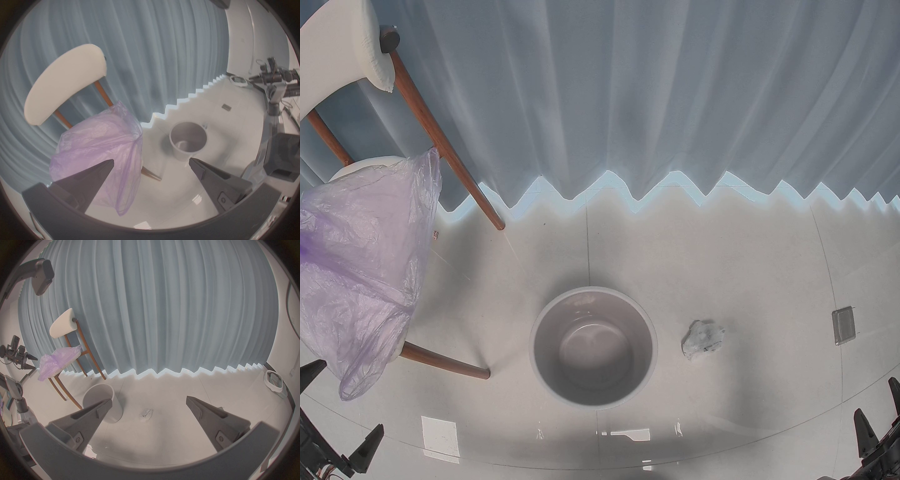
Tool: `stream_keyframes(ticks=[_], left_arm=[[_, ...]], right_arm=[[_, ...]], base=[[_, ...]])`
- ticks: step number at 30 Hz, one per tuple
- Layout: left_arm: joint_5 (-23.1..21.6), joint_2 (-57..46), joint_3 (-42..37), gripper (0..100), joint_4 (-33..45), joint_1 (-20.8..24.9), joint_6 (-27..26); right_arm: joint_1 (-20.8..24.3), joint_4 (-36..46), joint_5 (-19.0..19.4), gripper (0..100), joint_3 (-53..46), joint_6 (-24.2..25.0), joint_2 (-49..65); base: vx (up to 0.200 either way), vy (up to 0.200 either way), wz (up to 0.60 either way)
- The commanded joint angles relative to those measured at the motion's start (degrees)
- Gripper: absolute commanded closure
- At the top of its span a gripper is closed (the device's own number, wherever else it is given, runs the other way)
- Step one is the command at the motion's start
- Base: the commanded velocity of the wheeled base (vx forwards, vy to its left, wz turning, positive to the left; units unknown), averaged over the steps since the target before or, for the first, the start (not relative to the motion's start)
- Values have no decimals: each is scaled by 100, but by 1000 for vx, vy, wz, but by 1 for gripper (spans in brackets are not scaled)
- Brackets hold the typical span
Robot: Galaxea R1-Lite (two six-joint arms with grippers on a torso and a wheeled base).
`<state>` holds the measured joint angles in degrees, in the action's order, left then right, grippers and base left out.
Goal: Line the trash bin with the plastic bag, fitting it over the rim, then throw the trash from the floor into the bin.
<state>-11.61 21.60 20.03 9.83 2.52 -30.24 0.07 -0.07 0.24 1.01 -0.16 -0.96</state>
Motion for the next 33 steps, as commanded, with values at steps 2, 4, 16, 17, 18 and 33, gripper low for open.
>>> stream_keyframes(ticks=[2, 4, 16, 17, 18, 33], left_arm=[[141, 1136, 186, 0, -121, -41, -570], [387, 1619, 344, 0, -279, -41, -887], [537, 3386, 792, 0, -1273, -147, -2152], [677, 3623, 897, 0, -1299, -138, -2152], [818, 3720, 968, 0, -1334, -112, -2161], [1987, 4757, 1539, 0, -1642, 1356, -2293]], right_arm=[[1, -10, 2, 0, -101, -2, 96], [1, -1, 2, 0, -101, -2, 96], [1, -1, 2, 0, -101, -2, 96], [1, -1, 2, 0, -101, -2, 96], [1, -1, 2, 0, -101, -2, 96], [1, -1, 2, 0, -101, -2, 96]], base=[[0, 0, 0], [0, 0, 0], [0, 0, 0], [0, 0, 0], [0, 0, 0], [0, 0, 0]])
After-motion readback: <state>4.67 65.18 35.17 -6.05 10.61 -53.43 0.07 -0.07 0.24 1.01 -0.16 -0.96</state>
